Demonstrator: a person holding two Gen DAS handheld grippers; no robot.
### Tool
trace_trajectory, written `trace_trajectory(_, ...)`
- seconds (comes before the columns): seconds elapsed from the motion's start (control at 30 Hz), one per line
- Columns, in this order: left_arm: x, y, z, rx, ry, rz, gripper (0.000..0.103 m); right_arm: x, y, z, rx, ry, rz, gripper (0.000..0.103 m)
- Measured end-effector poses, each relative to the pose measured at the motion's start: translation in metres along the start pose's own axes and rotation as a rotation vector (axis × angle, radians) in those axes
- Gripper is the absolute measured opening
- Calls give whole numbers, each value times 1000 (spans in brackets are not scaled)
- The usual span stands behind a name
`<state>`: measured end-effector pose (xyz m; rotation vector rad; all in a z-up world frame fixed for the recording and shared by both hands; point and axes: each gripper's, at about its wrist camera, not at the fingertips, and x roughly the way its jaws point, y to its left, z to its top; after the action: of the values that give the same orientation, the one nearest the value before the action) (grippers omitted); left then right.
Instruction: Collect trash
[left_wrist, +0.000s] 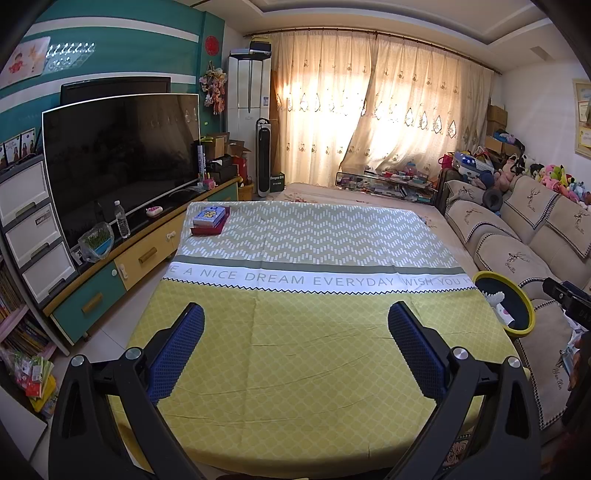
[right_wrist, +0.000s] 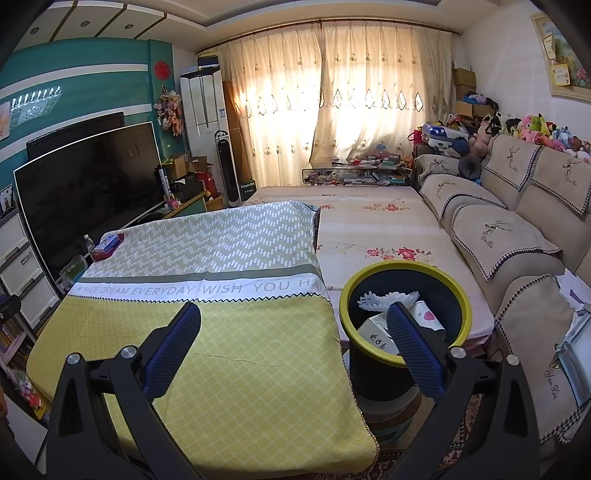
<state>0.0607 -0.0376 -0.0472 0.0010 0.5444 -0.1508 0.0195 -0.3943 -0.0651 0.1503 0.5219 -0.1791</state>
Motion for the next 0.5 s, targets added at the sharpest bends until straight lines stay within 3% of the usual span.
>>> trace_trajectory(0.5,3,2,1,-8,4,-5,98,6,2,-2,-4,14,5,96)
